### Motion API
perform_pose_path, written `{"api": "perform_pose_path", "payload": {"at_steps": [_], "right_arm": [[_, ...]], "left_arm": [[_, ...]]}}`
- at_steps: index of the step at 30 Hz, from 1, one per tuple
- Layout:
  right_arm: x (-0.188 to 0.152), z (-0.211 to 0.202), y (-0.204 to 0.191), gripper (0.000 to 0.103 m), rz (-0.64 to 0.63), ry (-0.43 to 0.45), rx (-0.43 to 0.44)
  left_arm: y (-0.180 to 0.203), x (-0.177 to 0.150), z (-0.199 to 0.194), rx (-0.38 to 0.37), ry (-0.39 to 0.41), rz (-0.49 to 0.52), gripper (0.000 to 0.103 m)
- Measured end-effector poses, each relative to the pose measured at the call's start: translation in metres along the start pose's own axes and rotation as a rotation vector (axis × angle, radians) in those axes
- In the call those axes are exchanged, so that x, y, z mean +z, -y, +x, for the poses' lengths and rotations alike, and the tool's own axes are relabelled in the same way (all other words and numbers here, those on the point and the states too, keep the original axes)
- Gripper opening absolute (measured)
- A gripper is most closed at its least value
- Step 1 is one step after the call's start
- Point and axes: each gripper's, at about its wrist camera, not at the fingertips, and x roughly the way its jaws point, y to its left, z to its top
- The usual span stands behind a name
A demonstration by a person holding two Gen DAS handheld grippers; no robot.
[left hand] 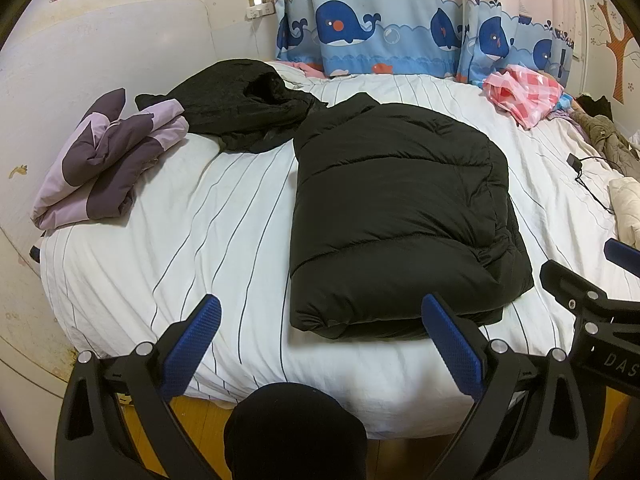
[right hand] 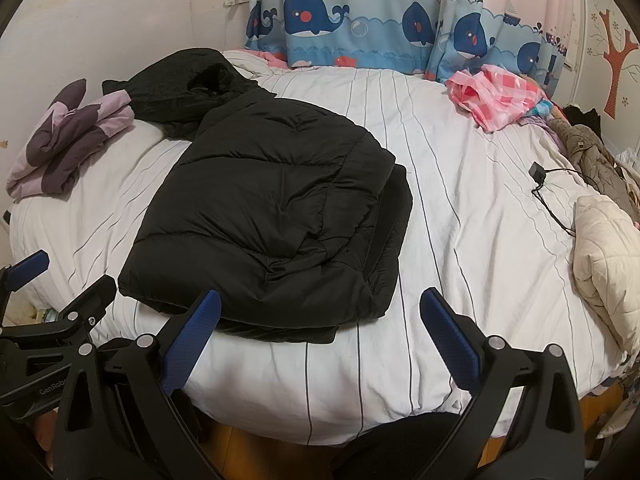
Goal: Fold large clothes
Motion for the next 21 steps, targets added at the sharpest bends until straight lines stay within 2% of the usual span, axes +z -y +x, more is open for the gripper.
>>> {"api": "perform_pose_path", "payload": {"at_steps": [7, 12, 16, 21], "right_arm": [[0.0, 0.0, -0.001, 0.096, 0.0, -0.001, 0.001], [0.0, 0.0, -0.001, 0.096, 0.001, -0.001, -0.001], [-0.002, 0.001, -0.002, 0.096, 0.004, -0.006, 0.002], [-0.004, 0.001, -0.004, 0.096, 0.002, -0.004, 0.003]], "left_arm": [[-0.003, 0.002, 0.001, 0.018, -0.01, 0.0, 0.096], [-0.01, 0.001, 0.004, -0.014, -0.038, -0.031, 0.096], [-0.018, -0.003, -0.002, -0.063, 0.019, -0.074, 0.096], [-0.019, -0.002, -0.005, 0.027, 0.059, -0.059, 0.093]]}}
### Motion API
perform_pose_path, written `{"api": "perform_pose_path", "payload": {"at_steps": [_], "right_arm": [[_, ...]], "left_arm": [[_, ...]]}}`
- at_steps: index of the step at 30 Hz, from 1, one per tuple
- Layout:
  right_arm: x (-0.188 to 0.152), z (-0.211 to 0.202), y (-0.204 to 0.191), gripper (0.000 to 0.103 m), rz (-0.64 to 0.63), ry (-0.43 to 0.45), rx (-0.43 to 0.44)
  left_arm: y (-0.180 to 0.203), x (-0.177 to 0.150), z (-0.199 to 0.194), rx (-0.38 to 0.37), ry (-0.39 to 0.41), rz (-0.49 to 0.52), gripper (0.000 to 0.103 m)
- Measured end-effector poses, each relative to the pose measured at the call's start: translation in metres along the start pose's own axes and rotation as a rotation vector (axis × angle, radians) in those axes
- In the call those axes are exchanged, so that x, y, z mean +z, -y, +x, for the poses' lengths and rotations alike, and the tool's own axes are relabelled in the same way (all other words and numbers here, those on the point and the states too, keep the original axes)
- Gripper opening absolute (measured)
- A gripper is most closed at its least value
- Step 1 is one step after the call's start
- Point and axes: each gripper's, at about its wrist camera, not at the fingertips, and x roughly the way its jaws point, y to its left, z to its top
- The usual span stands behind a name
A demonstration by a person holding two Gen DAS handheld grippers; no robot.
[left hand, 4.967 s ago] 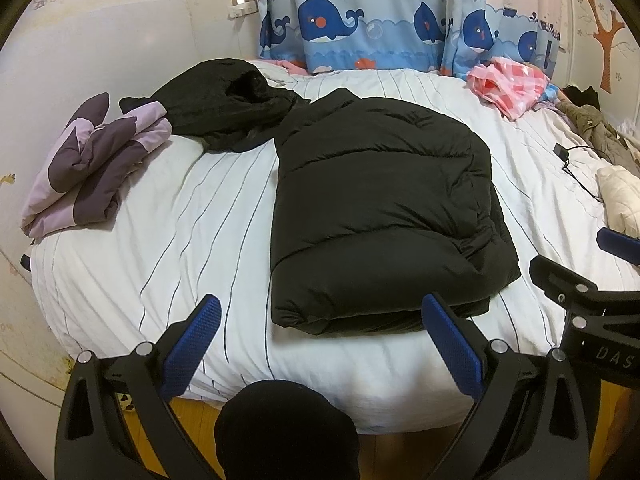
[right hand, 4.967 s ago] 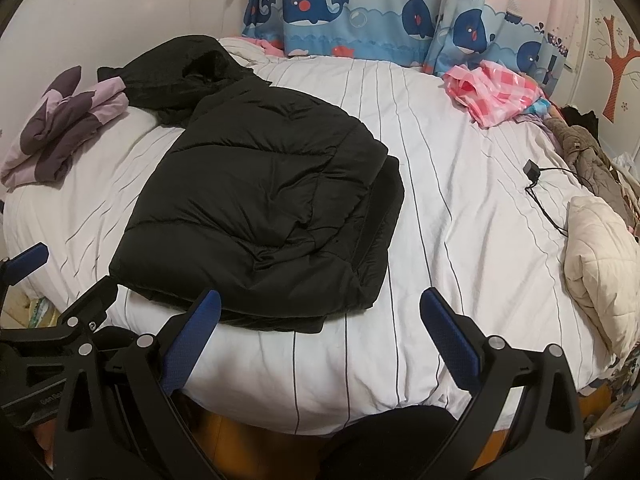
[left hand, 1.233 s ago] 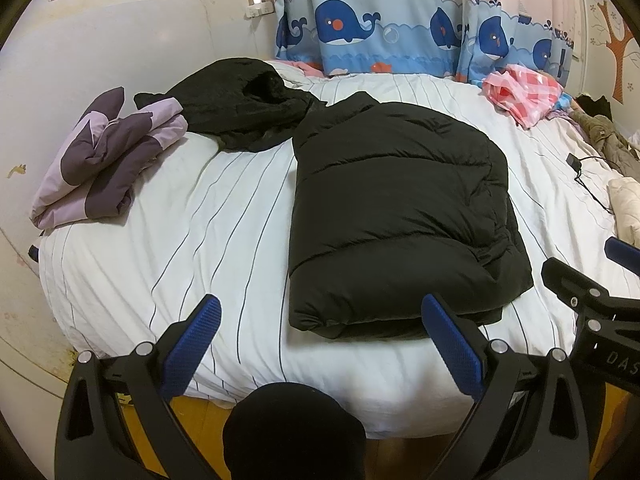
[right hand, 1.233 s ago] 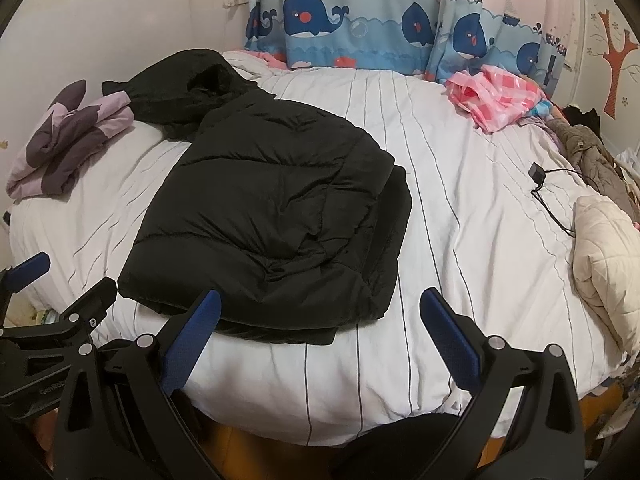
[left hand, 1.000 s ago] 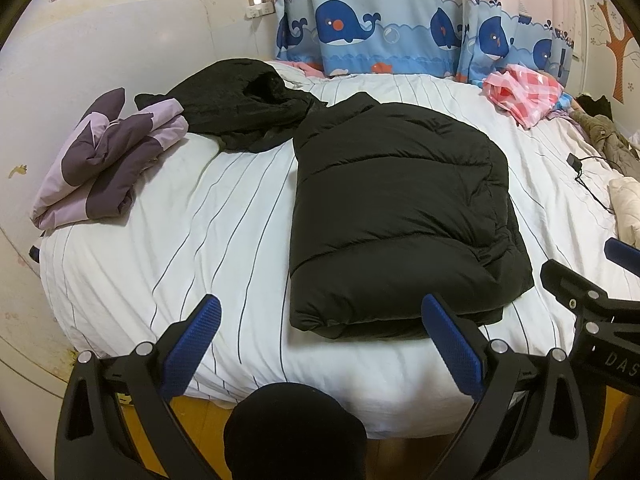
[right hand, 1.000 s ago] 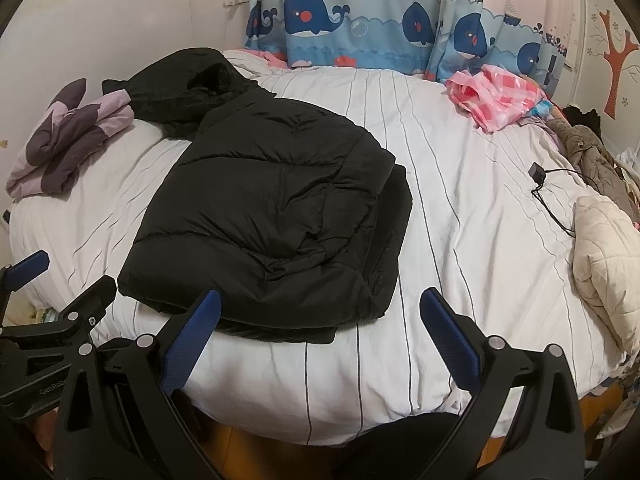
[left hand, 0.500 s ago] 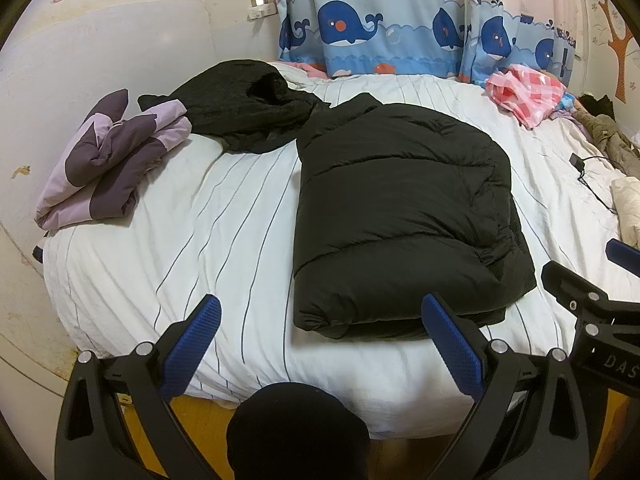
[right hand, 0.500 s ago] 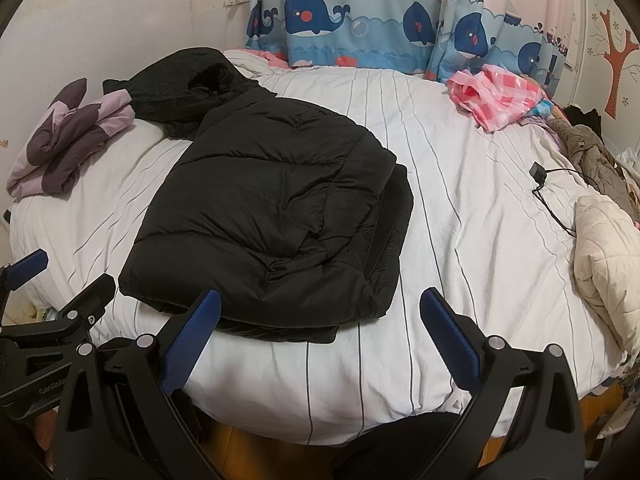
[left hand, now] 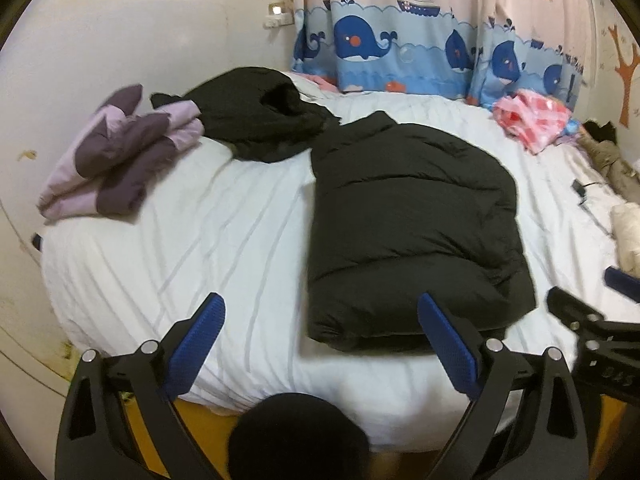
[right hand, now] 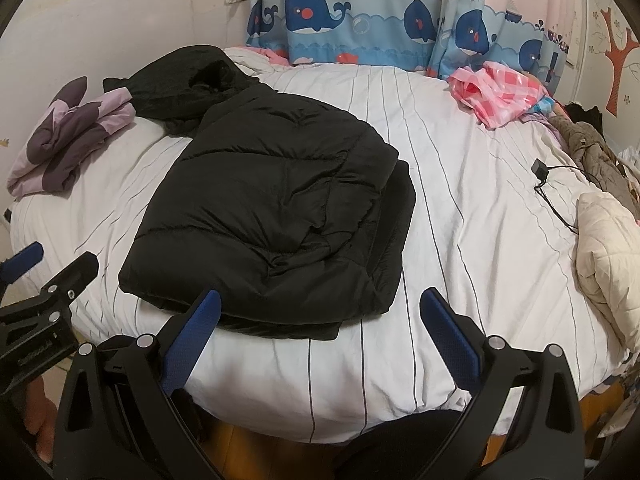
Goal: Fold large clothes
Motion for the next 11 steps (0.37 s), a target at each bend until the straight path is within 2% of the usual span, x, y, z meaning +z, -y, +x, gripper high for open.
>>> {"api": "perform_pose_path", "payload": {"at_steps": [2, 11], "right_arm": [[-0.0012, 0.0007, -0.0017, 0.096, -0.003, 0.004, 0.002], [-0.0022, -0.0047, -0.0004, 0.096, -0.009, 0.015, 0.004]], "left_arm": [[0.0026, 0.0, 0.0008, 0.022, -0.003, 0.013, 0.093], [0.0101, -0.0035, -0.0062, 0.014, -0.013, 0.013, 0.096]]}}
